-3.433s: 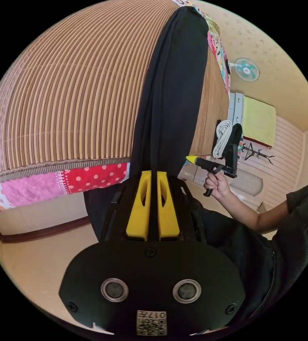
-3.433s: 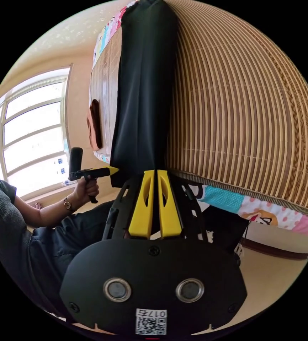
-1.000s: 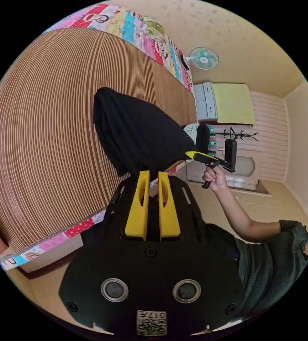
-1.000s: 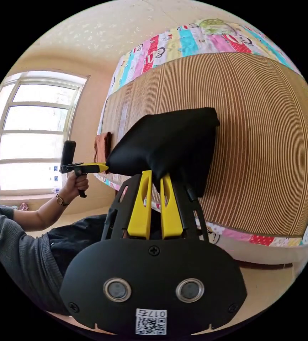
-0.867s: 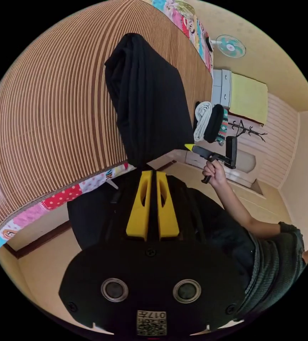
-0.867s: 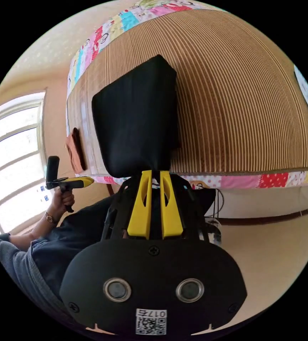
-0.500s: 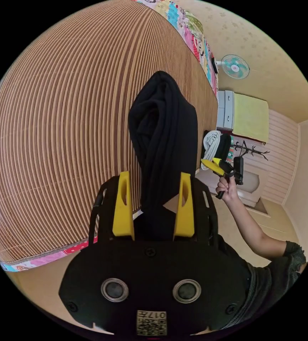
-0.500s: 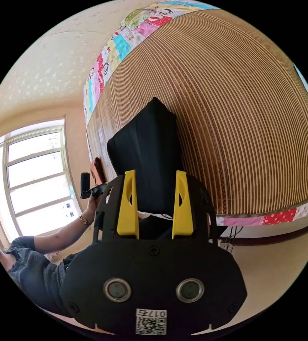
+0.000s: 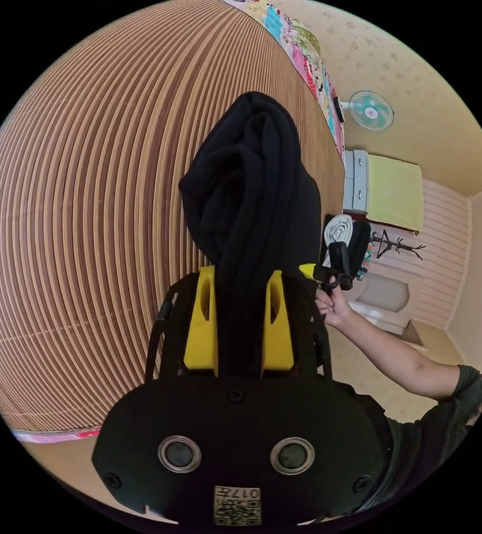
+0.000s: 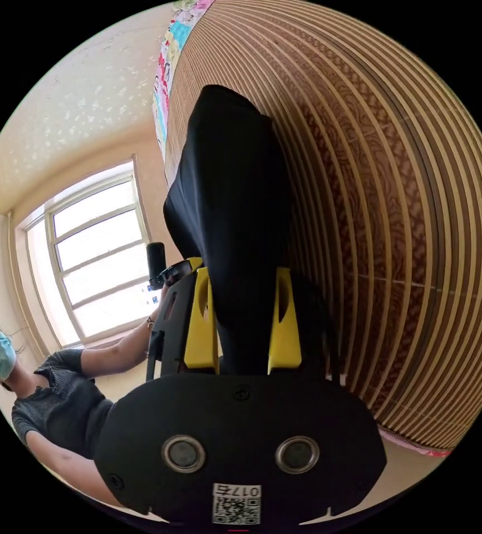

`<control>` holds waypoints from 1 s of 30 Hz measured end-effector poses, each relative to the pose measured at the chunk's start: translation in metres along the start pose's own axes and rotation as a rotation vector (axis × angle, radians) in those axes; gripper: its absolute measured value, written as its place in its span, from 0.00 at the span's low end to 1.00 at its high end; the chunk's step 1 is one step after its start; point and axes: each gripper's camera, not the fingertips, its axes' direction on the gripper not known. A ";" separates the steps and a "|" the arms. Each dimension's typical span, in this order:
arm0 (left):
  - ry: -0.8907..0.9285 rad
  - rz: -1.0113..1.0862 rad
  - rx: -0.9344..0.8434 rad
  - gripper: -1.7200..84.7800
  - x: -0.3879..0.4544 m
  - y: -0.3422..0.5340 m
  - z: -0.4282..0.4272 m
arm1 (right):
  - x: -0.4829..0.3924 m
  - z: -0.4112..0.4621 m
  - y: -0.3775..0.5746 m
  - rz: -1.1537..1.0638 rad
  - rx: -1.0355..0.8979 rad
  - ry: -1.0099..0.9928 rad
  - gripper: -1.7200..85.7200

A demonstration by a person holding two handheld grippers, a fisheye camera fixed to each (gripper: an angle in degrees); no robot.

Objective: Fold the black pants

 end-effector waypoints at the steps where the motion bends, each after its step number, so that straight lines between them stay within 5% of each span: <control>1: 0.005 -0.022 -0.014 0.15 -0.005 0.005 0.004 | -0.001 0.000 0.005 0.008 -0.015 -0.015 0.17; 7: 0.049 -0.016 -0.160 0.13 0.010 0.046 0.033 | -0.030 -0.031 0.080 -0.061 -0.103 -0.087 0.12; 14: 0.261 0.104 -0.126 0.13 0.147 0.077 0.102 | -0.072 -0.216 0.187 -0.211 0.068 -0.162 0.12; 23: 0.368 0.450 -0.161 0.13 0.388 -0.004 0.262 | -0.158 -0.491 0.259 -0.486 0.273 0.230 0.13; 25: 0.312 0.456 -0.174 0.13 0.415 -0.024 0.298 | -0.148 -0.521 0.254 -0.406 0.298 0.332 0.14; 28: 0.099 0.386 -0.360 0.12 0.423 -0.048 0.372 | -0.109 -0.549 0.240 0.010 0.357 0.630 0.12; 30: -0.025 0.345 -0.458 0.11 0.414 -0.045 0.401 | -0.123 -0.545 0.264 0.148 0.585 0.820 0.07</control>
